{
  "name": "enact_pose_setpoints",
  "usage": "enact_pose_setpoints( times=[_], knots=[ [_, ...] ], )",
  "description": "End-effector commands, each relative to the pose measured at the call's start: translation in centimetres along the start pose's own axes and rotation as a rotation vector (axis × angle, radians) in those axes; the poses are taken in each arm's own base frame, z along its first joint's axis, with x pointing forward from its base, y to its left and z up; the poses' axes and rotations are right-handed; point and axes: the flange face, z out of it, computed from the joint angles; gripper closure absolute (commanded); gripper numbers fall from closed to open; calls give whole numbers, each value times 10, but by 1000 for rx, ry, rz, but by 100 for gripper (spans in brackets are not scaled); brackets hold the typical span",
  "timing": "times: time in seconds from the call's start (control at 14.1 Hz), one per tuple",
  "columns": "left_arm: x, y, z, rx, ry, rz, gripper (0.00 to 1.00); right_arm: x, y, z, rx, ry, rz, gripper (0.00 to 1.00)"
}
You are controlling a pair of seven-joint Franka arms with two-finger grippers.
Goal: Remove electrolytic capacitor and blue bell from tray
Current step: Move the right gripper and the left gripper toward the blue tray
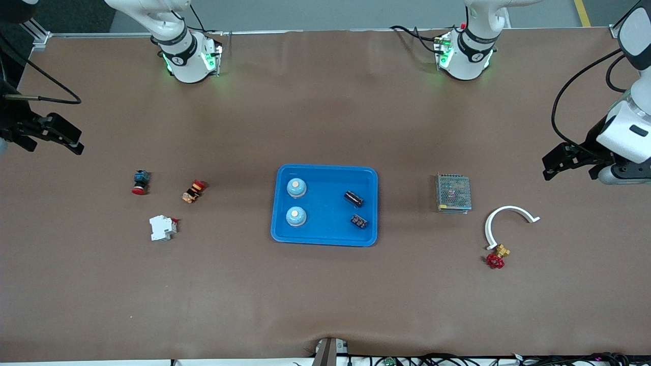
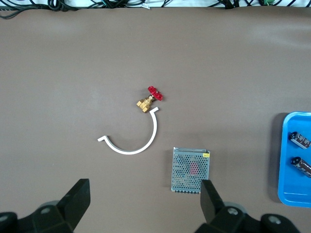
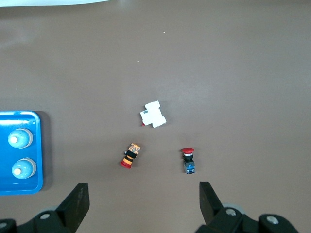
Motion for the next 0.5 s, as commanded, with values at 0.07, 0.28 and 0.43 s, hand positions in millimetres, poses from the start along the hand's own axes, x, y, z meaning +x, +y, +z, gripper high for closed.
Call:
enact_pose_setpoints(
  times=[0.07, 0.28, 0.43],
  knots=[
    [2, 1, -5, -8, 3, 13, 0, -2, 2, -3, 1, 18, 1, 0],
    [4, -2, 7, -7, -15, 10, 0, -2, 2, -3, 1, 18, 1, 0],
    [8, 4, 20, -6, -35, 8, 0, -2, 4, -3, -1, 17, -2, 0]
  ],
)
